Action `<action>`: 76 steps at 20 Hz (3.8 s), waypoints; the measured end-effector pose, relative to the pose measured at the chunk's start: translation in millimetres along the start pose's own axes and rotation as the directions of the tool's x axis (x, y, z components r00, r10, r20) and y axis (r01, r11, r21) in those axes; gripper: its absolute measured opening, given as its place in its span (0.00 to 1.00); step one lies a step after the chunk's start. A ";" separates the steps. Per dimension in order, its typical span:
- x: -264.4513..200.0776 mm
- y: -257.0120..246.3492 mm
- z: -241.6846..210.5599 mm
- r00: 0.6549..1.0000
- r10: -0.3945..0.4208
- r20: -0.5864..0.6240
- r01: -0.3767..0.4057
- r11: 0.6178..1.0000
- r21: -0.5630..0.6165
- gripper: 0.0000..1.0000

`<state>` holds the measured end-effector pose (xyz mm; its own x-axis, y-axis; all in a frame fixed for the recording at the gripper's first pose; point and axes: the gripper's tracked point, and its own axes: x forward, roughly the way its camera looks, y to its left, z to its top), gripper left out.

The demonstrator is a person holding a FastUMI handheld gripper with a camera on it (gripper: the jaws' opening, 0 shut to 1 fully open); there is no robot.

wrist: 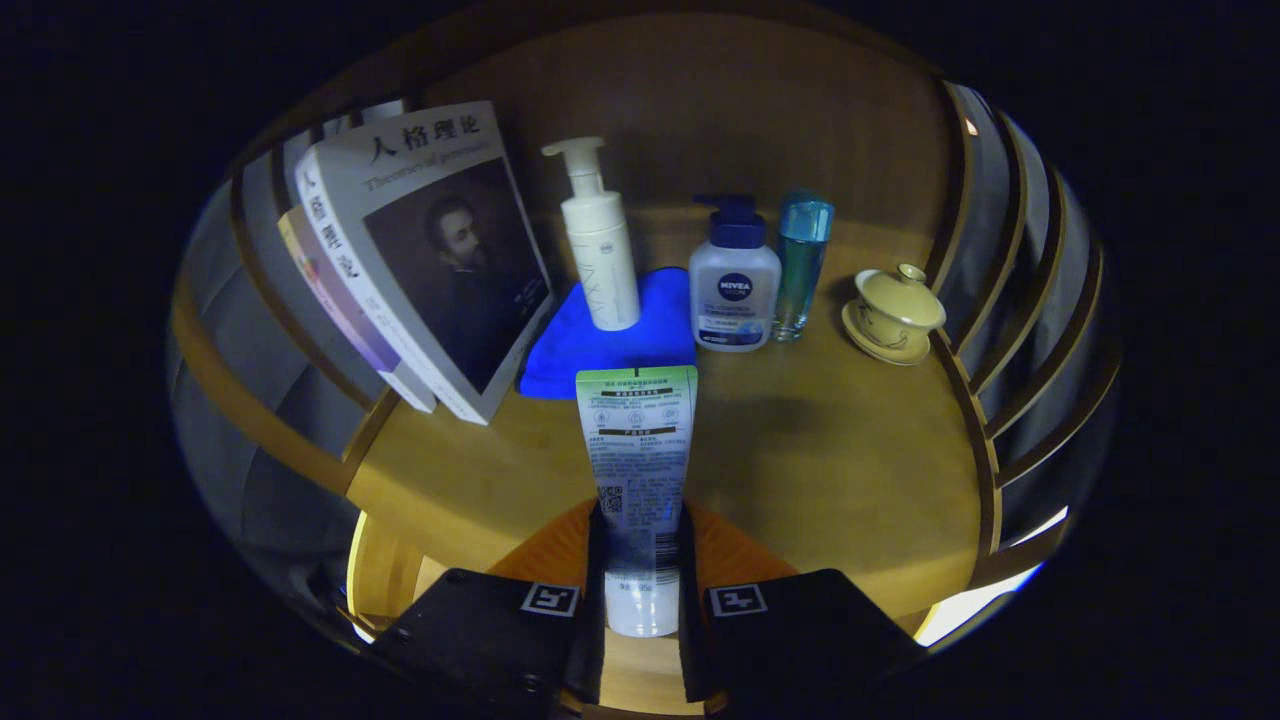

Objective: Pull open the drawer, take out the items inside it, and place them on the countertop above the cabinet.

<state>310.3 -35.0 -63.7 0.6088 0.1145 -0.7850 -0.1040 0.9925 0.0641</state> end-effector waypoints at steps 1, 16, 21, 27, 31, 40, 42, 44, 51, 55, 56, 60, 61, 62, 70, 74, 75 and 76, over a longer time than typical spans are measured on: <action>1.6 -1.8 -0.6 1.000 0.000 0.004 0.000 1.000 0.029 0.33; 6.8 -6.5 1.2 0.992 -0.022 0.123 0.008 0.994 0.108 0.62; -36.9 -5.4 6.8 0.951 -0.058 0.305 0.075 0.996 -0.043 0.88; -107.9 16.5 -28.5 0.831 -0.052 0.553 0.103 0.993 -0.062 0.98; -133.9 19.2 -64.4 0.794 -0.102 0.600 0.154 0.987 -0.036 0.98; -197.3 49.7 -102.9 0.678 -0.083 0.730 0.152 0.988 -0.028 0.98; -213.1 58.5 -116.7 0.639 -0.072 0.766 0.160 0.986 -0.041 0.98; -222.2 67.5 -136.0 0.624 -0.062 0.779 0.154 0.987 -0.044 0.98; -221.6 84.4 -212.8 0.631 -0.072 0.772 0.120 0.993 -0.005 0.98; -202.0 86.2 -253.8 0.656 -0.091 0.749 0.102 0.994 0.031 0.98; -194.8 84.0 -263.1 0.668 -0.095 0.738 0.099 0.994 0.038 0.98; -170.6 64.8 -301.3 0.706 -0.150 0.692 0.127 0.988 0.084 0.98; -163.3 59.9 -309.4 0.713 -0.166 0.681 0.143 0.986 0.090 0.98; -156.6 55.1 -315.9 0.722 -0.180 0.668 0.159 0.983 0.094 0.98; -126.3 54.0 -333.3 0.760 -0.197 0.619 0.197 0.978 0.070 0.98; -113.6 51.2 -331.3 0.773 -0.210 0.598 0.197 0.976 0.087 1.00; -111.7 50.5 -330.6 0.774 -0.213 0.596 0.198 0.976 0.090 1.00; -110.4 49.9 -329.1 0.774 -0.216 0.595 0.201 0.975 0.093 1.00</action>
<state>-21.0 -12.1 -176.5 0.9619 -0.1002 -0.2544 0.0937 0.9949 -0.0378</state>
